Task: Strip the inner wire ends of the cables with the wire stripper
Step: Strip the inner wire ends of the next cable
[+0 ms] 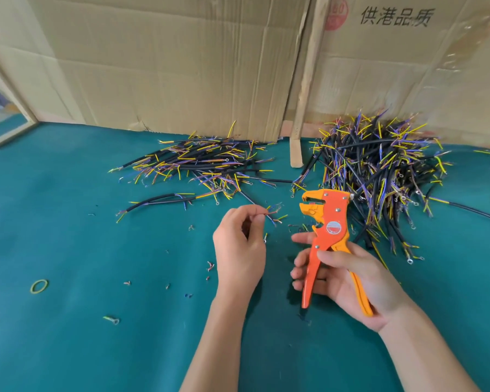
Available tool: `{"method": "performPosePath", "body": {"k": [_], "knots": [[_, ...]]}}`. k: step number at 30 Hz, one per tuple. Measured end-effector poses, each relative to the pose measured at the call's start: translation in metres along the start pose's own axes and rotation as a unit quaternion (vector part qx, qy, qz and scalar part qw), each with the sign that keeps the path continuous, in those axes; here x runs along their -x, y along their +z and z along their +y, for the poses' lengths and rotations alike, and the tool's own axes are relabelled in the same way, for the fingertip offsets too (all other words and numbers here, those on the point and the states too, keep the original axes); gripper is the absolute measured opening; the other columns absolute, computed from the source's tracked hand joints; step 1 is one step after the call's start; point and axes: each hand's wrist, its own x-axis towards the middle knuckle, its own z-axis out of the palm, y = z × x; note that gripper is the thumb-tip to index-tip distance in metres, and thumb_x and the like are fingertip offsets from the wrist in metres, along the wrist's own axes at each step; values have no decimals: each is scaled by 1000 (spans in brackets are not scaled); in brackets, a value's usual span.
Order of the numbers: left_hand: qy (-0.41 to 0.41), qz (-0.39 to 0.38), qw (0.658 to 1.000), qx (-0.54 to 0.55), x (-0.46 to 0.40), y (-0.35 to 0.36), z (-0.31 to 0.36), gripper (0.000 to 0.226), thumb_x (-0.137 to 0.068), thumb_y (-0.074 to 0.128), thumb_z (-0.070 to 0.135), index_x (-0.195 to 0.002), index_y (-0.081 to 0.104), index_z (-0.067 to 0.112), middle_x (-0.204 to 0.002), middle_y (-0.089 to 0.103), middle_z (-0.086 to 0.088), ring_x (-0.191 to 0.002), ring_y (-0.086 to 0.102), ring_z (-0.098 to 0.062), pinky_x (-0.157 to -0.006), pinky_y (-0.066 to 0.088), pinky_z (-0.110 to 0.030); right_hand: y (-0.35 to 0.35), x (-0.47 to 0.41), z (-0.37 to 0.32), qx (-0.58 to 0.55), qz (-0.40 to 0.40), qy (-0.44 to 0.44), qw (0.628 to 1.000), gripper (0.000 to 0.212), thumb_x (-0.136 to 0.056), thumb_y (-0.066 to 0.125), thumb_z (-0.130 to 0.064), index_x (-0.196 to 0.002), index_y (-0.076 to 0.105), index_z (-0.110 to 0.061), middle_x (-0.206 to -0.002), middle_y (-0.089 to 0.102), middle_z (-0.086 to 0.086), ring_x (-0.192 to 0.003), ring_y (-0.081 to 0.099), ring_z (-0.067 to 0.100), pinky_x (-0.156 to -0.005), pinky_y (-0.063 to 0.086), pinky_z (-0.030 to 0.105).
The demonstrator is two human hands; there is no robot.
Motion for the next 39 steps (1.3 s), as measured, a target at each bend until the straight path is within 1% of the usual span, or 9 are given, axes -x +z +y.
{"method": "performPosePath", "body": {"k": [4, 11, 15, 19, 24, 27, 30, 33, 39], "knots": [[18, 27, 999, -2, 2, 3, 2, 19, -95, 63, 5, -89, 70, 21, -85, 65, 5, -80, 58, -4, -69, 38, -7, 2, 2, -1, 26, -4, 26, 999, 53, -70, 78, -7, -120, 65, 4, -92, 61, 29, -84, 65, 48, -75, 57, 54], [50, 17, 998, -21, 5, 5, 5, 15, -93, 65, 1, -91, 72, 14, -86, 64, 7, -79, 58, -4, -67, 39, -9, 9, 4, -4, 77, -30, 52, 995, 49, -67, 83, -3, -112, 65, 4, -88, 58, 26, -79, 62, 44, -73, 56, 52], [57, 17, 998, -27, 5, 6, 4, 16, -92, 65, -1, -90, 73, 12, -84, 64, 5, -77, 57, -5, -66, 39, -10, 11, 4, -5, 102, -37, 51, 993, 34, -72, 81, -2, -103, 67, -1, -83, 54, 24, -73, 59, 40, -70, 55, 51], [60, 21, 998, -23, 5, 5, 5, 16, -92, 65, -1, -90, 74, 13, -84, 65, 5, -78, 58, -5, -66, 39, -9, 15, 4, -3, 135, -18, 50, 989, 26, -74, 83, -16, -89, 64, -7, -72, 51, 21, -60, 53, 33, -59, 51, 44], [66, 12, 998, -21, 4, 6, 5, 16, -91, 67, 1, -91, 76, 14, -84, 66, 8, -78, 60, -6, -68, 40, -9, 20, -1, 2, 95, 54, 20, 994, 30, -77, 83, -27, -71, 57, -14, -57, 37, 9, -40, 33, 20, -44, 34, 27], [48, 4, 999, -1, 5, 6, 6, 16, -90, 69, 3, -91, 77, 16, -83, 68, 10, -79, 63, -7, -70, 42, -9, 20, -1, 4, 103, 70, 9, 992, 37, -76, 83, -32, -66, 52, -15, -53, 32, 8, -36, 28, 18, -41, 31, 24], [27, 0, 1000, 14, 5, 6, 5, 17, -90, 71, 5, -89, 77, 20, -84, 70, 10, -78, 64, -6, -71, 45, -11, 19, 2, 1, 69, 25, 15, 997, 37, -70, 89, -32, -75, 57, -13, -58, 39, 11, -40, 37, 21, -42, 37, 28], [-7, 4, 1000, 20, 4, 6, 4, 17, -90, 70, 5, -88, 75, 21, -80, 71, 10, -71, 62, 0, -68, 43, -8, 14, 2, -1, -13, 8, 1, 1000, 45, -69, 90, -20, -100, 61, -6, -79, 56, 20, -65, 58, 35, -60, 54, 45], [-26, 7, 999, 43, 3, 5, 4, 15, -95, 65, 9, -84, 70, 17, -62, 58, 15, -54, 48, -1, -56, 36, -10, 8, 3, -3, -23, 6, 22, 999, 43, -73, 81, -13, -111, 64, -1, -92, 60, 27, -77, 61, 40, -72, 56, 52]]}}
